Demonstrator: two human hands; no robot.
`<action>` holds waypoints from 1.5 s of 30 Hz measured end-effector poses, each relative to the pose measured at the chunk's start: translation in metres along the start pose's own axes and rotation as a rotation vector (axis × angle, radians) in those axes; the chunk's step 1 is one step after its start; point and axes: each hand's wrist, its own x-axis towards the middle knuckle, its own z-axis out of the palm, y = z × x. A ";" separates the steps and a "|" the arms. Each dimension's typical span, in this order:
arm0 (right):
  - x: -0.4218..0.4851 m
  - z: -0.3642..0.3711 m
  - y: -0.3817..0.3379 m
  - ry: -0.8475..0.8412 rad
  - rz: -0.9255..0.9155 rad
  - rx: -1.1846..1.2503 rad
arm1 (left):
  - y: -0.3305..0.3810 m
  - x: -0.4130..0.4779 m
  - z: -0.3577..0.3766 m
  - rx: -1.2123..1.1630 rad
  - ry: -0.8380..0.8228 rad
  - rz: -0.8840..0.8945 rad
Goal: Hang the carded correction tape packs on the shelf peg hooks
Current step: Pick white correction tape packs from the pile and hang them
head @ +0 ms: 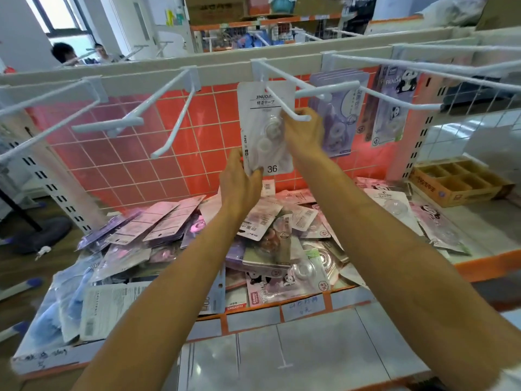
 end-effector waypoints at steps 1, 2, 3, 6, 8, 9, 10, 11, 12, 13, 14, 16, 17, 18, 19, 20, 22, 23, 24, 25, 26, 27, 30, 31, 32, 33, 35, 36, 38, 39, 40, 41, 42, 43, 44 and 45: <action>0.006 0.004 0.001 0.002 0.003 0.004 | -0.001 0.006 0.002 0.010 -0.003 -0.010; 0.011 0.007 0.002 0.002 0.006 0.004 | -0.002 0.011 0.003 0.019 -0.007 -0.015; 0.015 0.009 0.003 0.003 0.003 -0.003 | -0.002 0.015 0.004 0.027 -0.011 -0.017; 0.013 0.007 0.004 0.013 -0.013 -0.060 | -0.005 0.021 0.005 0.037 -0.040 -0.043; 0.004 0.001 0.010 -0.003 -0.014 -0.114 | -0.012 0.019 0.004 0.028 -0.085 -0.076; -0.003 -0.003 0.015 -0.020 -0.014 -0.134 | -0.016 0.015 0.003 0.036 -0.128 -0.090; -0.011 -0.008 0.021 -0.043 -0.001 -0.145 | -0.022 0.010 0.003 0.061 -0.174 -0.092; -0.020 -0.014 0.028 -0.071 0.013 -0.138 | -0.027 0.004 0.002 0.108 -0.218 -0.078; -0.029 -0.018 0.036 -0.113 0.038 -0.138 | -0.032 -0.002 0.001 0.181 -0.254 -0.045; -0.039 -0.022 0.044 -0.165 0.056 -0.159 | -0.037 -0.008 0.000 0.269 -0.282 -0.002; -0.048 -0.026 0.052 -0.232 0.065 -0.199 | -0.042 -0.014 -0.001 0.352 -0.306 0.037; -0.060 -0.028 0.069 -0.370 0.071 -0.281 | -0.051 -0.026 -0.003 0.492 -0.347 0.100; -0.066 -0.029 0.076 -0.428 0.076 -0.310 | -0.055 -0.030 -0.005 0.541 -0.363 0.127; -0.072 -0.029 0.081 -0.478 0.079 -0.348 | -0.058 -0.035 -0.007 0.579 -0.387 0.148; -0.077 -0.029 0.086 -0.514 0.065 -0.391 | -0.060 -0.040 -0.009 0.620 -0.415 0.171; -0.082 -0.028 0.090 -0.541 0.039 -0.436 | -0.061 -0.045 -0.012 0.670 -0.440 0.195; -0.091 -0.029 0.098 -0.588 -0.015 -0.490 | -0.061 -0.057 -0.017 0.765 -0.453 0.253; -0.094 -0.030 0.101 -0.606 -0.031 -0.496 | -0.061 -0.061 -0.021 0.811 -0.437 0.280; -0.097 -0.031 0.103 -0.619 -0.049 -0.504 | -0.063 -0.065 -0.023 0.853 -0.408 0.302; -0.098 -0.032 0.104 -0.626 -0.071 -0.512 | -0.063 -0.068 -0.025 0.880 -0.372 0.319; -0.099 -0.032 0.106 -0.628 -0.088 -0.517 | -0.065 -0.069 -0.026 0.887 -0.340 0.337; -0.099 -0.033 0.107 -0.635 -0.102 -0.518 | -0.066 -0.070 -0.026 0.884 -0.325 0.344; -0.101 -0.035 0.108 -0.658 -0.147 -0.525 | -0.060 -0.070 -0.026 0.854 -0.304 0.368; -0.101 -0.036 0.109 -0.656 -0.162 -0.515 | -0.057 -0.071 -0.026 0.841 -0.283 0.388; -0.100 -0.036 0.110 -0.642 -0.181 -0.505 | -0.056 -0.072 -0.026 0.809 -0.259 0.412; -0.100 -0.038 0.110 -0.619 -0.207 -0.494 | -0.053 -0.074 -0.026 0.760 -0.234 0.431; -0.096 -0.042 0.109 -0.557 -0.247 -0.456 | -0.046 -0.076 -0.025 0.654 -0.176 0.439; -0.094 -0.046 0.106 -0.527 -0.251 -0.416 | -0.042 -0.077 -0.025 0.602 -0.151 0.422; -0.089 -0.053 0.100 -0.456 -0.285 -0.320 | -0.029 -0.077 -0.023 0.485 -0.107 0.356; -0.086 -0.055 0.098 -0.415 -0.319 -0.274 | -0.023 -0.077 -0.022 0.421 -0.069 0.331; -0.083 -0.058 0.096 -0.375 -0.345 -0.229 | -0.016 -0.077 -0.021 0.361 -0.027 0.314; -0.080 -0.061 0.094 -0.342 -0.354 -0.180 | -0.011 -0.077 -0.020 0.309 0.007 0.293; -0.076 -0.064 0.092 -0.319 -0.345 -0.137 | -0.006 -0.077 -0.019 0.251 0.026 0.258; -0.073 -0.068 0.089 -0.300 -0.340 -0.100 | -0.004 -0.076 -0.019 0.180 0.020 0.204; -0.070 -0.073 0.086 -0.274 -0.351 -0.072 | -0.002 -0.076 -0.018 0.103 -0.004 0.139; -0.066 -0.077 0.083 -0.246 -0.363 -0.049 | -0.001 -0.076 -0.017 0.034 -0.033 0.075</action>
